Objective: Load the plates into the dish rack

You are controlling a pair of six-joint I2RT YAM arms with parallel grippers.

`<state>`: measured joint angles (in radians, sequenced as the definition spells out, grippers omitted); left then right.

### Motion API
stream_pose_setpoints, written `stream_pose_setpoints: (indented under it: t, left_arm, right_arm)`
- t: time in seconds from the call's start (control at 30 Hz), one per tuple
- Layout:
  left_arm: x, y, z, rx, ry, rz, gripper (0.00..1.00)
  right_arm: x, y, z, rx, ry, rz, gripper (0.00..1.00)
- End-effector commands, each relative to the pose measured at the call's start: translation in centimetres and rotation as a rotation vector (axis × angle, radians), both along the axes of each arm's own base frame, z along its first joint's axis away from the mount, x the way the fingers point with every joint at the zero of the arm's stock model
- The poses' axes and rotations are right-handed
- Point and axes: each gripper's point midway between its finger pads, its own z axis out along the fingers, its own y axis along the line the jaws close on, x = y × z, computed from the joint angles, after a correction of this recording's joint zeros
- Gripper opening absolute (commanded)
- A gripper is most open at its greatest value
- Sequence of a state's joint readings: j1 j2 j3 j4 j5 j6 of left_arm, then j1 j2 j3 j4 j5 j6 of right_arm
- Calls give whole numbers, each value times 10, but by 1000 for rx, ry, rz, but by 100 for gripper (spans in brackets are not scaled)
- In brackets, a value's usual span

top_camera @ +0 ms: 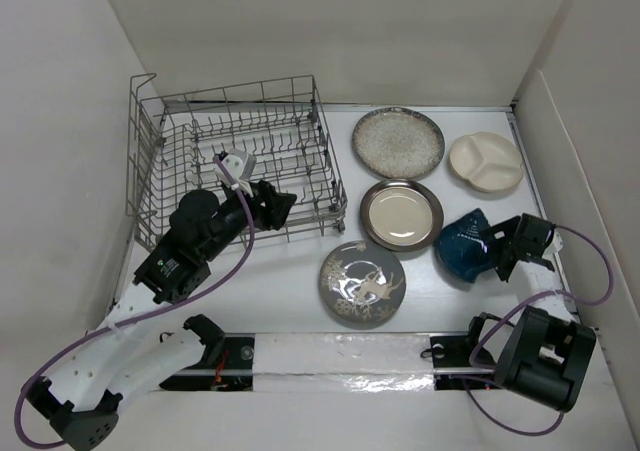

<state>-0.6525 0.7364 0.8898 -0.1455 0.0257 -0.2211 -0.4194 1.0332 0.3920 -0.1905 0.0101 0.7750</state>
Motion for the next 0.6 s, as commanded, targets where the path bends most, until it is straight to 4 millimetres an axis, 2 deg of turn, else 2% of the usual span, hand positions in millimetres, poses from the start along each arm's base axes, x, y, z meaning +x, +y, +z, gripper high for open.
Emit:
stream_pose_setpoints:
  t: [0.0, 0.1, 0.33, 0.5, 0.53, 0.57]
  left_arm:
    - [-1, 2, 15, -32, -62, 2, 51]
    - [-1, 3, 15, -31, -62, 7, 51]
    - [-1, 4, 16, -39, -67, 7, 52]
    - [-2, 5, 18, -41, -70, 10, 52]
    - [-2, 5, 18, -42, -72, 13, 52]
    - [-1, 5, 17, -40, -69, 15, 52]
  right_arm:
    - [-10, 6, -12, 50, 59, -7, 88]
    - [-11, -2, -3, 11, 26, -48, 86]
    - [-17, 4, -29, 72, 92, -77, 79]
    - [-19, 4, -27, 64, 98, -85, 57]
    - [-20, 4, -26, 66, 95, -89, 37]
    - [-20, 4, -25, 66, 93, -95, 28]
